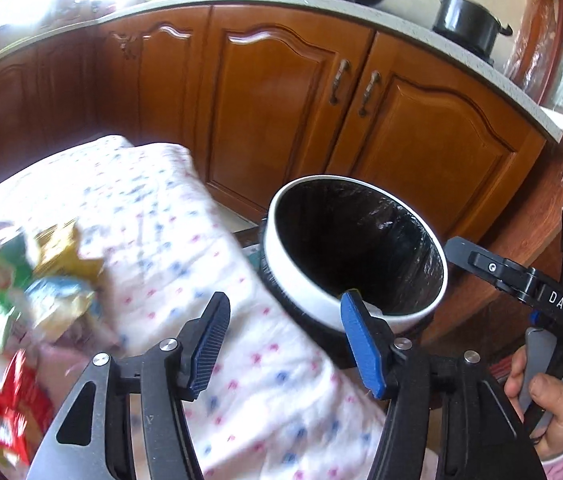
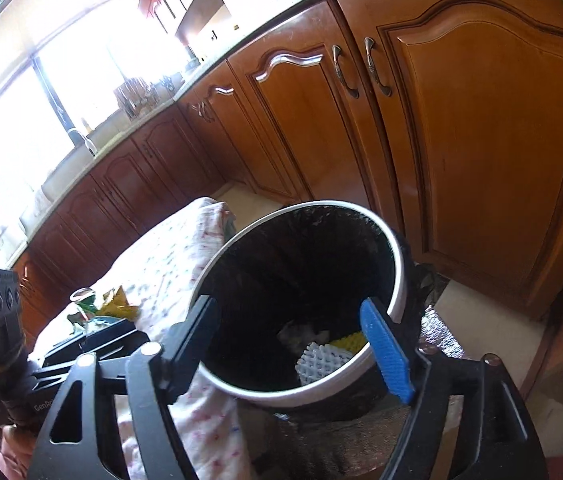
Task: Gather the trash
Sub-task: 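Move both open tools back over the table trash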
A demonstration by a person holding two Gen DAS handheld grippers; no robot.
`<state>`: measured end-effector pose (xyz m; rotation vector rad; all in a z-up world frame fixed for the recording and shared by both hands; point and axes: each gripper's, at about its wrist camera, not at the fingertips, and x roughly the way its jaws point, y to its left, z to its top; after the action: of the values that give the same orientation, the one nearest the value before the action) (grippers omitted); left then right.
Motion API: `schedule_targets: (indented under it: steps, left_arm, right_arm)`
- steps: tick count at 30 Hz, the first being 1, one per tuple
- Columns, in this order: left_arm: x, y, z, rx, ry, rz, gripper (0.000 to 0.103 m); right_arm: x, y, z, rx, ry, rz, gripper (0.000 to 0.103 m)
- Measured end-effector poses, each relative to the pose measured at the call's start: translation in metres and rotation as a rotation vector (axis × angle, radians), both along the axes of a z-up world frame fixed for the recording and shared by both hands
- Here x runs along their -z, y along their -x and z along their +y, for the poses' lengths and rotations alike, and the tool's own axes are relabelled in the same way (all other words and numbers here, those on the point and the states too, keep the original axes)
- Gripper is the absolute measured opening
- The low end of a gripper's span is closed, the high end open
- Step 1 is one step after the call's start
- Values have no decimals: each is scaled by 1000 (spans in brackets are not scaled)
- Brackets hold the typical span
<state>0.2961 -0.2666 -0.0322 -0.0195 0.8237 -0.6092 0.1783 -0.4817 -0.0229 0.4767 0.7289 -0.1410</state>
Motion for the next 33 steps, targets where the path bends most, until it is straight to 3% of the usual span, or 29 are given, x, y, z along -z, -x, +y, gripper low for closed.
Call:
schedule_targets:
  steps: [10, 19, 33]
  left_arm:
    - [0, 66, 76, -126, 14, -53, 59]
    - [-7, 107, 142, -224, 47, -41, 59]
    - [-9, 110, 213, -344, 102, -5, 59]
  right_arm:
    - [8, 22, 61, -43, -33, -41, 86]
    - [20, 24, 114, -115, -74, -16, 87]
    - [25, -6, 182, -265, -68, 13, 87]
